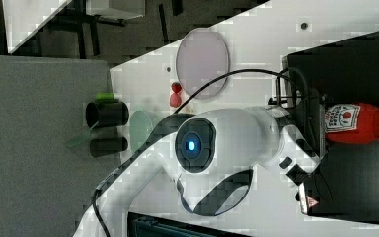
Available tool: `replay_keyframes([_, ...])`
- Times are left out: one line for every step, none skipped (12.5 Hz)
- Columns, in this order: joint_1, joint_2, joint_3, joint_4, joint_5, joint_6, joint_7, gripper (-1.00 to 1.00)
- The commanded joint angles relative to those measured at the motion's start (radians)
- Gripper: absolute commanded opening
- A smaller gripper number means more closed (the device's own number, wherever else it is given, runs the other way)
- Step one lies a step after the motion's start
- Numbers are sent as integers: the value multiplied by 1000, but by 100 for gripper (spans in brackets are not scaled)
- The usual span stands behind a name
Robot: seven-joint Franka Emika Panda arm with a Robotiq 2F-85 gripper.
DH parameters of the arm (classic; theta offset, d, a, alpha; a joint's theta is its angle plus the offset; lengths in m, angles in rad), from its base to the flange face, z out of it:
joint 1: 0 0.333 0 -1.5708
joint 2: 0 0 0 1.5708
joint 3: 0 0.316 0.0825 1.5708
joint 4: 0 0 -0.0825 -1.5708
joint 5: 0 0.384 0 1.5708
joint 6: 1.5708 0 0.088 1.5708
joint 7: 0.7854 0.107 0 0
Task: Pick Ketchup from oven and place it on table.
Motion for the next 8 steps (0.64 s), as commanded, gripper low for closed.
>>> replay_keyframes([-10,-37,-13,14,-13,-6,6,27])
replay_keyframes([-8,-43,-13,26,-14,-9,6,27])
replay_keyframes([-2,-55,-12,47,-20,-13,6,27])
replay_keyframes([7,-72,-11,73,-27,-20,2,27])
replay_keyframes([21,-93,-10,103,-41,-32,-16,27])
replay_keyframes([38,-115,-8,136,-56,-50,-37,27])
replay_keyframes([56,-136,-5,170,-65,-79,-39,27])
replay_keyframes([72,-156,-1,207,-75,-125,-39,27])
